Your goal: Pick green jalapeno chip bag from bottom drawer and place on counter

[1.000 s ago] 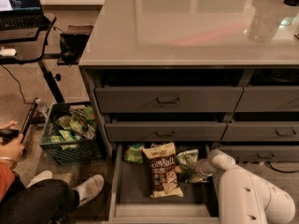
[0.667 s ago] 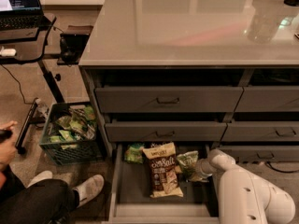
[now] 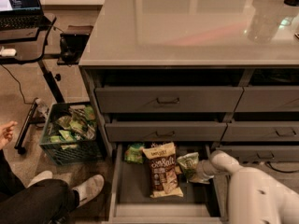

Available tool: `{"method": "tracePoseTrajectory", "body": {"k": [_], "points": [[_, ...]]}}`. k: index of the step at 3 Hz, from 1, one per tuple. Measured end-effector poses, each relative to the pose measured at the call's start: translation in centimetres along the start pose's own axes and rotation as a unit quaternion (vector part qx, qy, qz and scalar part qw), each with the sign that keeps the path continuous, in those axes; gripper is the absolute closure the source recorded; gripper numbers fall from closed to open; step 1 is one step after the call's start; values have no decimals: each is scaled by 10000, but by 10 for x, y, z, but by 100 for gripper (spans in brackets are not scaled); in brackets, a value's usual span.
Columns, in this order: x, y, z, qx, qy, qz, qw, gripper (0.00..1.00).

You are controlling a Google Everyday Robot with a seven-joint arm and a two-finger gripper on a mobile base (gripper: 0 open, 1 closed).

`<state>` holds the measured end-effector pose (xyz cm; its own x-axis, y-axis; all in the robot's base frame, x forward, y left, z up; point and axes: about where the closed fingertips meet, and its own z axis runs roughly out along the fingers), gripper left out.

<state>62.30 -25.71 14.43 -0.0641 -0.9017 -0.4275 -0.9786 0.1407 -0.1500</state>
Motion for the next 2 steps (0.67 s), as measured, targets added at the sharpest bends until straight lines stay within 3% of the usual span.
{"method": "tracePoseTrajectory", "body": {"k": [1,2], "points": [[-27,10,-73,249,-473,-287,9982,100],[-55,38,-137,293,-1123,-564,9916,100]]}}
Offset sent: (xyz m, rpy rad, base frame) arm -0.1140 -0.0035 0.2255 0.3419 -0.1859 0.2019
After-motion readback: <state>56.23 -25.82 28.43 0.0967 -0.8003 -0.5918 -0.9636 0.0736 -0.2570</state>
